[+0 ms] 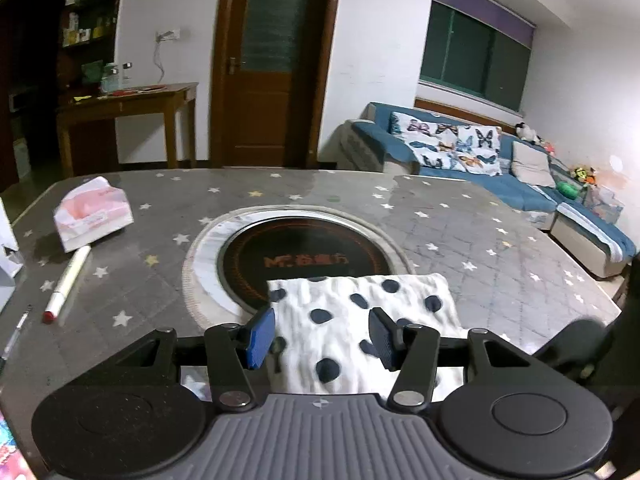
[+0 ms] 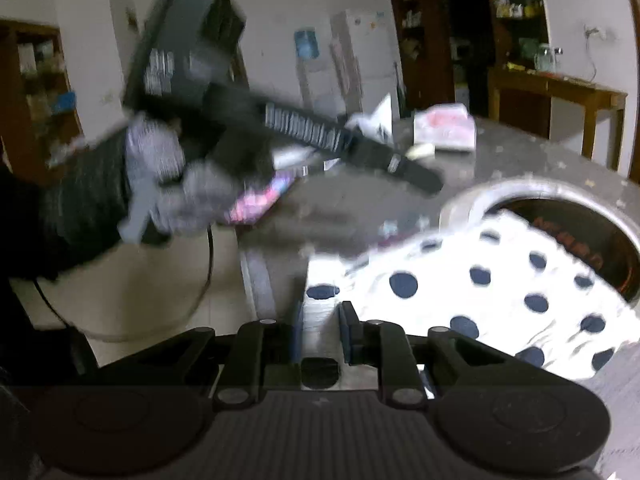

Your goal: Fold clothes

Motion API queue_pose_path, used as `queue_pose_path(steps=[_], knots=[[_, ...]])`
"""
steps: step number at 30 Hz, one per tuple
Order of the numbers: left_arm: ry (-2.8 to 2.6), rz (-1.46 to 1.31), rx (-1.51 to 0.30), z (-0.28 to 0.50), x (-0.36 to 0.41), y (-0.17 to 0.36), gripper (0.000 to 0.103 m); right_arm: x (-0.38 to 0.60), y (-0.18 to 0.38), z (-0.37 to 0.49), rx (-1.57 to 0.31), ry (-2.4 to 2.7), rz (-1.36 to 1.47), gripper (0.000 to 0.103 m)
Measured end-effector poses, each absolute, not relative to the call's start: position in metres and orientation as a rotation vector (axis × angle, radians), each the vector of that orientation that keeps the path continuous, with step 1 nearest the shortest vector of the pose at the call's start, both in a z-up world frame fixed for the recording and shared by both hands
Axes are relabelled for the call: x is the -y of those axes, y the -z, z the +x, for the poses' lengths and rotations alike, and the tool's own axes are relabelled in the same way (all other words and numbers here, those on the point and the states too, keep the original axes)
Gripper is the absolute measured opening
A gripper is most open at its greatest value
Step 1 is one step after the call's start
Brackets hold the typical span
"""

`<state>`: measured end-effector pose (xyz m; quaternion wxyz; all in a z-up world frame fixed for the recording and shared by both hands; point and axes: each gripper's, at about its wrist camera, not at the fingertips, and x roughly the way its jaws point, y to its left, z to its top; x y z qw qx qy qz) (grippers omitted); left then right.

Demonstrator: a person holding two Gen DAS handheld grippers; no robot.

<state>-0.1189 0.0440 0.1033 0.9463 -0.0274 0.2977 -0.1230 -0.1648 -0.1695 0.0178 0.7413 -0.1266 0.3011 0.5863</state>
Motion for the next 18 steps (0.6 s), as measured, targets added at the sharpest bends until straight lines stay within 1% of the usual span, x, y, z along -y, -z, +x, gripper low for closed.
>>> queue_pose_path(steps=[2,4,9,12,18], knots=[[0.267,-0.057,-0.618,-0.119,-0.041,-0.099,0.055,0.168,-0.01,-0.166,-0.67,-1.279,-0.292,0.019],[0.283,-0.058,-0.63,-0.118,-0.039,-0.095,0.054,0.171,-0.011,-0.166,-0.672,-1.29,-0.27,0.025],[0.323,-0.06,-0.66,-0.118,-0.032,-0.084,0.054,0.196,-0.033,-0.159,-0.644,-1.264,-0.213,0.026],[0.348,-0.061,-0.678,-0.118,-0.028,-0.078,0.054,0.214,-0.044,-0.148,-0.613,-1.185,-0.2,0.029],[0.38,-0.045,-0.722,-0.12,-0.02,-0.063,0.054,0.221,-0.042,-0.097,-0.585,-0.935,-0.167,0.031]])
